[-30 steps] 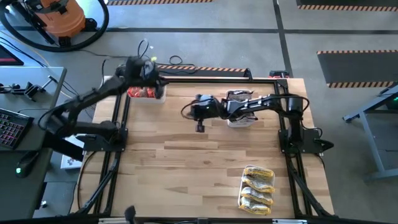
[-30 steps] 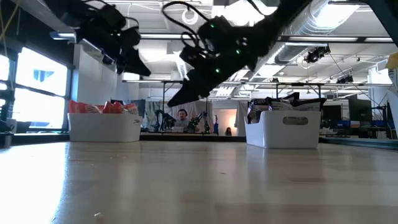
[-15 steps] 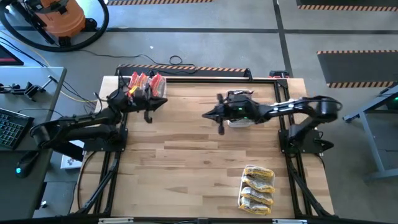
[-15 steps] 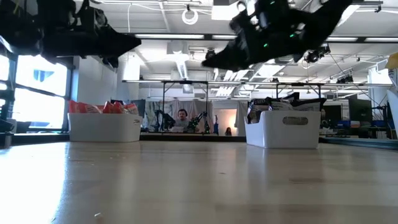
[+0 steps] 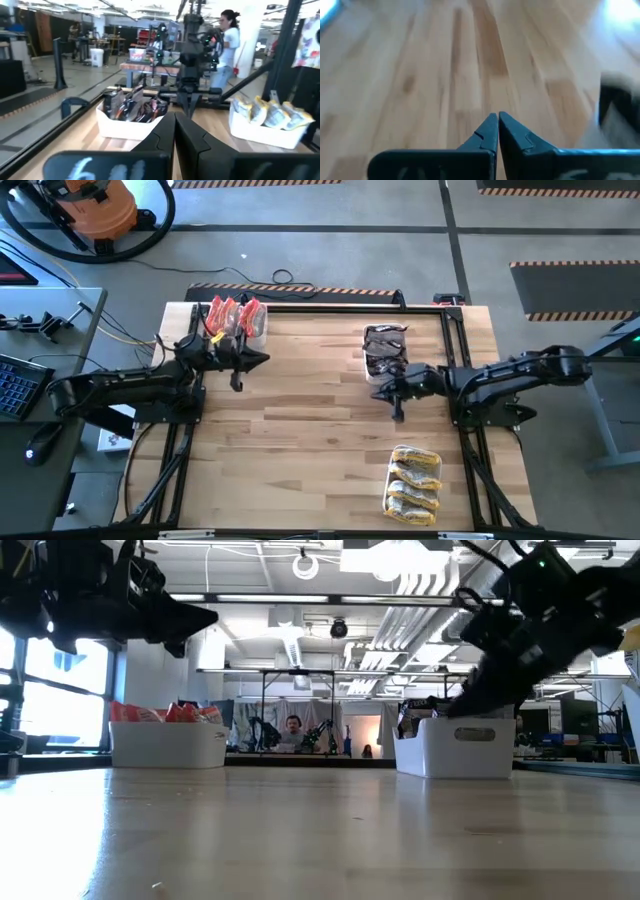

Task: Sort Maruchan noodles
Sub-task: Adjust the top right white bin

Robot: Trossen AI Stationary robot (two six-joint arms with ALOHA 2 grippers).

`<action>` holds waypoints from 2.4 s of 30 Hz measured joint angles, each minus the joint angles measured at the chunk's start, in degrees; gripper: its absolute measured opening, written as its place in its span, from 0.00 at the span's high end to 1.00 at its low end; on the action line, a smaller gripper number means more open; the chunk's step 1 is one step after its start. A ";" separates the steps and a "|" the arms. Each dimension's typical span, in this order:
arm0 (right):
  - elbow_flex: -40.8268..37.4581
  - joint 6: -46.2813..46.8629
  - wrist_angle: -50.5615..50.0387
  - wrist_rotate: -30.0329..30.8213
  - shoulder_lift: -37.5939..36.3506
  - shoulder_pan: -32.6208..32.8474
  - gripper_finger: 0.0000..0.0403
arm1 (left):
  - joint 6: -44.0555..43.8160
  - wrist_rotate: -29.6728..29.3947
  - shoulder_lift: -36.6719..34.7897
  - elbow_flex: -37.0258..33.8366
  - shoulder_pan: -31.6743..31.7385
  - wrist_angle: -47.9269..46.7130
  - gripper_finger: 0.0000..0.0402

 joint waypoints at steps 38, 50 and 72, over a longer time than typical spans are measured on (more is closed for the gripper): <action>-5.07 -9.62 23.05 -2.75 8.28 -24.27 1.00 | 2.40 -5.59 -0.04 -0.59 -0.18 -3.49 0.99; -5.01 -10.08 12.12 -12.09 0.51 -24.43 1.00 | 1.55 -5.57 -0.23 -0.57 -0.18 -3.44 0.99; -5.05 -9.57 15.69 10.58 9.95 -21.52 1.00 | 1.97 -7.10 -0.23 -0.57 -0.19 -3.58 0.99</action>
